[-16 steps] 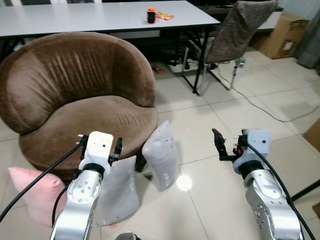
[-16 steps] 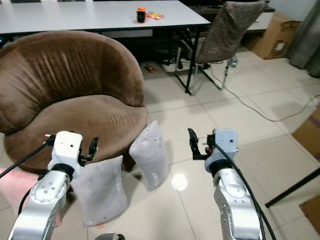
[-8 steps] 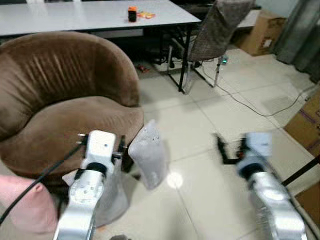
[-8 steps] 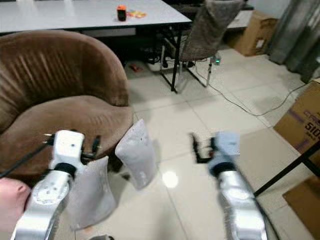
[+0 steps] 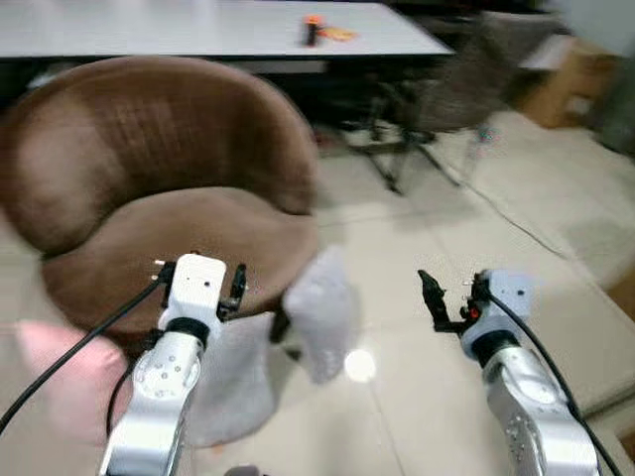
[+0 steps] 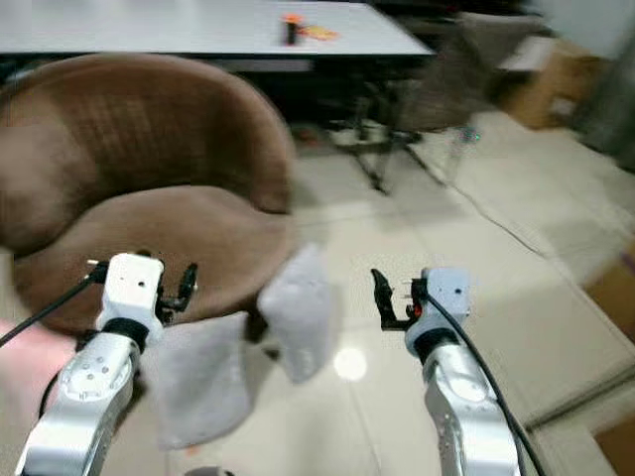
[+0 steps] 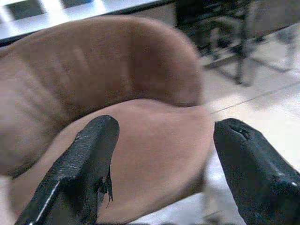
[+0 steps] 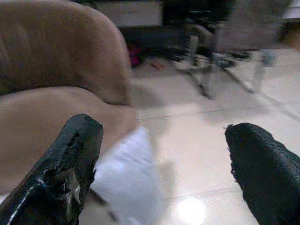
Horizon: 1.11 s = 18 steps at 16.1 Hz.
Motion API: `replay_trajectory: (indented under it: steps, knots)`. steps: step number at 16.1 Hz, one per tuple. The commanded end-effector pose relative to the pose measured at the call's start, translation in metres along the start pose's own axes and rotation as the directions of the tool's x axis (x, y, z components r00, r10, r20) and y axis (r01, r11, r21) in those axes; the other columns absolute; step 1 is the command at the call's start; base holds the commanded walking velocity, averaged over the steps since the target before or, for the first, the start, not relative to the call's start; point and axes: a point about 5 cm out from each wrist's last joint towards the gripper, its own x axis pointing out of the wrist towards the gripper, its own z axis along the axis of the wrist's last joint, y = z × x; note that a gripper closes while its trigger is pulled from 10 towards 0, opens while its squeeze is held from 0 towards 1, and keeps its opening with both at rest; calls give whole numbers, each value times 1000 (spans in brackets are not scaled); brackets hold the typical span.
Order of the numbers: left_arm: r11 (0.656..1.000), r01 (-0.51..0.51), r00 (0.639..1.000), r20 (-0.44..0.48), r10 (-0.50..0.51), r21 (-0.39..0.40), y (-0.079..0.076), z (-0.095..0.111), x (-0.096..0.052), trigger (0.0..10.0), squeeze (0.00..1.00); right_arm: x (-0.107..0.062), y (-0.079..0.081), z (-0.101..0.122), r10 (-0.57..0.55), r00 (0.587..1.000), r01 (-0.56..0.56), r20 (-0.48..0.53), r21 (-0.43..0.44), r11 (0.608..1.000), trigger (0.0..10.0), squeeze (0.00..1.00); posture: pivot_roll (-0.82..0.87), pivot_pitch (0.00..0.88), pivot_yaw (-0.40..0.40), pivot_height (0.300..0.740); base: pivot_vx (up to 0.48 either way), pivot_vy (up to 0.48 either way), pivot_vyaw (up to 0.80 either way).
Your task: Move the pillow to the sofa from floor
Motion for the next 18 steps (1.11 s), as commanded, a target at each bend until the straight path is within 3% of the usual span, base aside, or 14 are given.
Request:
replay_trajectory:
  steps: [1, 3, 5, 7, 11, 13, 18]
  knots:
    - [1000, 20, 1000, 5, -20, 3, -3, 1, 1, 10000, 0, -2, -11, 4, -50, 999, 50, 9, 11, 999, 10000, 0, 35, 0, -28, 740, 341, 0, 0]
    - [1000, 18, 1000, 0, -18, 8, -2, -1, 0, 10000, 0, -2, -12, 5, -49, 999, 49, 13, 4, 999, 10000, 0, 38, 0, -29, 740, 341, 0, 0]
    - [1000, 14, 1000, -3, -13, 12, 0, -2, -1, 10000, 0, -2, -13, 6, -65, 997, 67, 31, -61, 996, 10000, 0, 45, 0, -34, 740, 337, 0, 0]
    - [1000, 9, 1000, -5, -9, 20, 2, -4, -3, 10000, 0, -1, -8, 4, -26, 999, 27, 21, -22, 999, 10000, 0, 59, 0, -43, 740, 337, 0, 0]
    - [1000, 4, 1000, -7, -4, 24, 3, -5, -4, 10000, 0, 1, -7, 4, -21, 999, 22, 33, -23, 999, 10000, 0, 73, 0, -57, 740, 323, 0, 0]
    - [999, -20, 1000, -10, 21, 31, 4, -7, -7, 10000, 0, 3, 0, 5, 52, 998, -50, 33, -42, 998, 10000, 0, 84, 0, -66, 740, 137, 0, 0]
    - [996, -36, 999, 3, 36, 78, 5, -6, -9, 10000, 0, 5, 5, 2, 59, 998, -58, 29, -17, 998, 10000, 0, 89, 0, -67, 740, 0, 0, 725]
